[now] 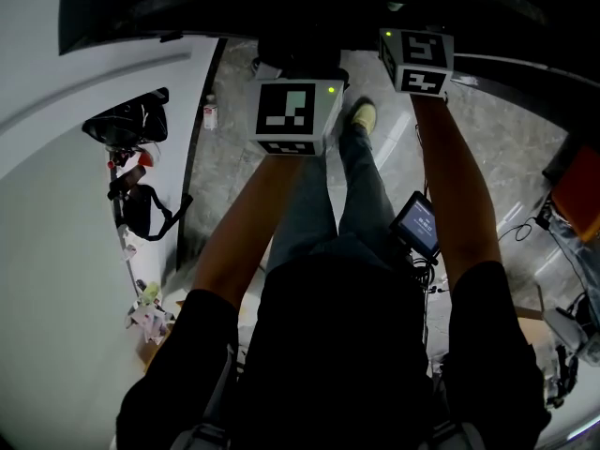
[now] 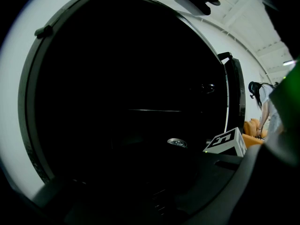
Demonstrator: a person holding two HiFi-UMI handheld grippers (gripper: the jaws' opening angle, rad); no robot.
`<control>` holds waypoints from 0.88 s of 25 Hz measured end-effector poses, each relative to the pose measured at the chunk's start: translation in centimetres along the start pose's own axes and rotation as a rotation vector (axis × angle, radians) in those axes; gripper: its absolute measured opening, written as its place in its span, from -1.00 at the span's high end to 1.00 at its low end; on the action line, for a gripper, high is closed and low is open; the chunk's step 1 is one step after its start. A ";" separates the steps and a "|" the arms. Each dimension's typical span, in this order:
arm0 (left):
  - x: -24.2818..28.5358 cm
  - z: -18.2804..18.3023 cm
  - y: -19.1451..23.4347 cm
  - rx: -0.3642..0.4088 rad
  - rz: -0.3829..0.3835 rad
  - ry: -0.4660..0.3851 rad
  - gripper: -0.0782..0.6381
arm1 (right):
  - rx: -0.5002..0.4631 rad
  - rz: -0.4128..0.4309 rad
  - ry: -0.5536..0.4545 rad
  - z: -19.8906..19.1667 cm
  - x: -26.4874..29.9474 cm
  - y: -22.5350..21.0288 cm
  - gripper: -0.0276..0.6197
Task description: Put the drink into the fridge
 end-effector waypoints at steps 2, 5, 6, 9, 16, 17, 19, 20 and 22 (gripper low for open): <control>-0.5 0.2 -0.1 0.005 0.003 0.000 0.75 | 0.002 0.010 -0.004 0.2 -0.7 0.0 -0.14; -1.5 0.1 -0.2 0.011 0.005 0.012 0.75 | -0.004 0.008 0.012 -0.2 -1.9 0.1 -0.14; -1.8 0.0 -0.2 0.016 0.004 0.020 0.75 | -0.005 0.004 0.015 -0.3 -2.3 0.1 -0.14; -2.6 -0.2 -0.5 0.031 -0.002 0.036 0.75 | -0.023 -0.003 0.021 -0.1 -3.8 0.1 -0.14; -4.4 0.3 -0.5 0.047 -0.028 0.038 0.75 | -0.054 0.029 0.028 0.8 -6.6 1.1 -0.14; -4.5 0.5 -0.5 0.053 -0.033 0.037 0.75 | -0.064 0.037 0.032 0.9 -7.0 1.3 -0.14; -4.8 0.9 -0.5 0.071 -0.042 0.035 0.75 | -0.073 0.041 0.034 1.3 -8.0 1.4 -0.14; -5.1 1.2 -0.6 0.077 -0.047 0.034 0.75 | -0.069 0.038 0.033 1.6 -8.7 1.4 -0.14; -6.0 1.8 -0.8 0.080 -0.058 0.035 0.75 | -0.063 0.036 0.032 2.2 -10.6 1.6 -0.14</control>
Point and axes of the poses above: the fingertips, and each gripper's own axes: x forward along the fingers, y to its left, z out of its top, the point moved 10 cm from there along -x, backward along the fingers, and after that the axes turned 4 degrees about z, right-handed, at the moved point
